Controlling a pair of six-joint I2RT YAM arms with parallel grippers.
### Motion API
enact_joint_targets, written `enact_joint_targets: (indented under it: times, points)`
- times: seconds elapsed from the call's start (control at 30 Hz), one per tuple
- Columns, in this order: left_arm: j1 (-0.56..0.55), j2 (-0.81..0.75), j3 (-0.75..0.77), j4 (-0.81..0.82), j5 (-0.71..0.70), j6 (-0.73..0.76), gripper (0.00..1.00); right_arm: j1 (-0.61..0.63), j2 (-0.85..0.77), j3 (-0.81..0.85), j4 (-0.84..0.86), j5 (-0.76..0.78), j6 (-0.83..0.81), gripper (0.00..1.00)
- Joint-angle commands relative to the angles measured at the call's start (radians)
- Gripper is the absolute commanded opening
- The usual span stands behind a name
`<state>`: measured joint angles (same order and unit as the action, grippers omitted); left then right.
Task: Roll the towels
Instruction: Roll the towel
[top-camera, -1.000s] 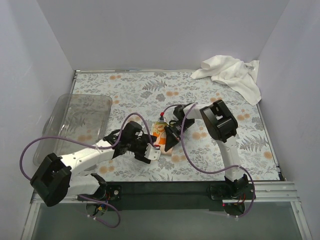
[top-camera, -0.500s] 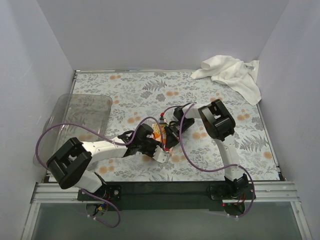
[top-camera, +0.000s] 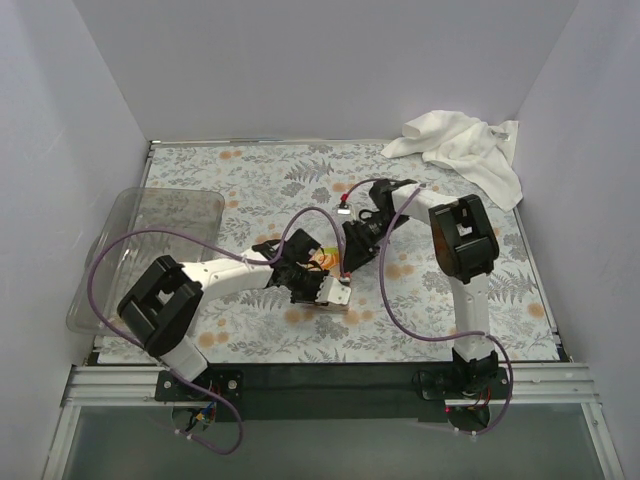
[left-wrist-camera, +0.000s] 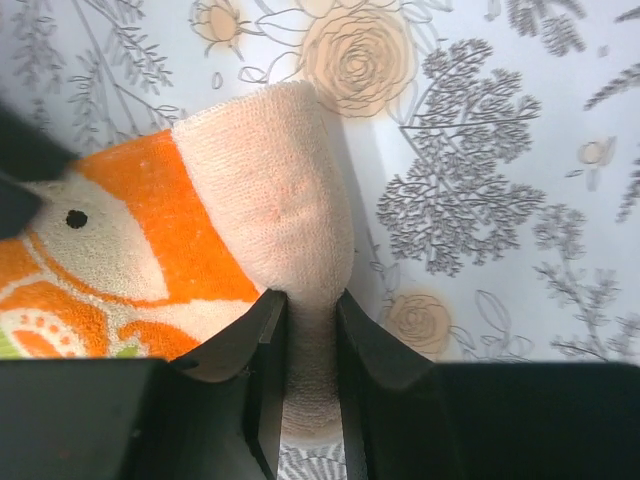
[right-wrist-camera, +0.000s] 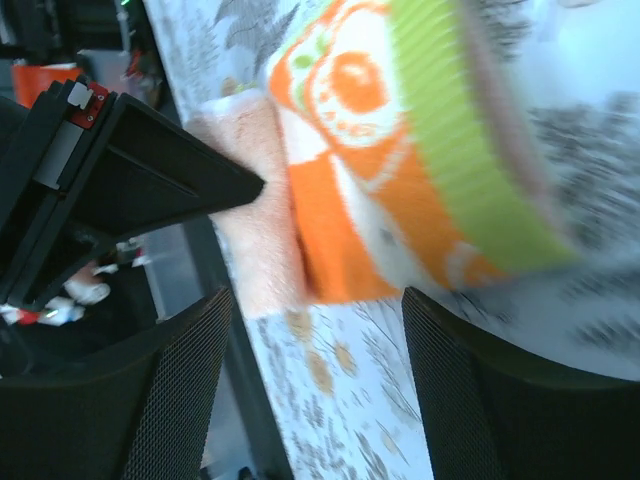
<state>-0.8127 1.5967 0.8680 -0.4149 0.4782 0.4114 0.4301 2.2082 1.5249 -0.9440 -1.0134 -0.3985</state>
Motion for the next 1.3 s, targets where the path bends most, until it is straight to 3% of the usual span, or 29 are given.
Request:
enact_joint_targets:
  times: [0.0,0.4,0.6,0.87,1.0,1.17,1.27]
  points:
    - [0.033,0.077,0.07,-0.286,0.14,-0.072,0.09,-0.059,-0.115,0.023,0.051,0.142,-0.011,0.64]
    - [0.289,0.48,0.489,-0.663,0.434,-0.069,0.13,-0.085,-0.543,-0.279,0.266,0.334,-0.065,0.71]
    - [0.316,0.659,0.644,-0.752,0.454,-0.036,0.16,0.061,-0.665,-0.403,0.376,0.461,-0.1,0.71]
    - [0.343,0.824,0.792,-0.875,0.482,0.029,0.18,0.367,-0.662,-0.492,0.6,0.749,-0.186,0.71]
    - [0.354,0.861,0.833,-0.903,0.494,0.037,0.19,0.461,-0.636,-0.555,0.762,0.881,-0.252,0.71]
    - [0.359,0.87,0.833,-0.897,0.491,0.032,0.2,0.512,-0.588,-0.611,0.835,0.909,-0.313,0.68]
    - [0.365,0.867,0.829,-0.888,0.494,0.029,0.21,0.521,-0.555,-0.623,0.846,0.885,-0.316,0.61]
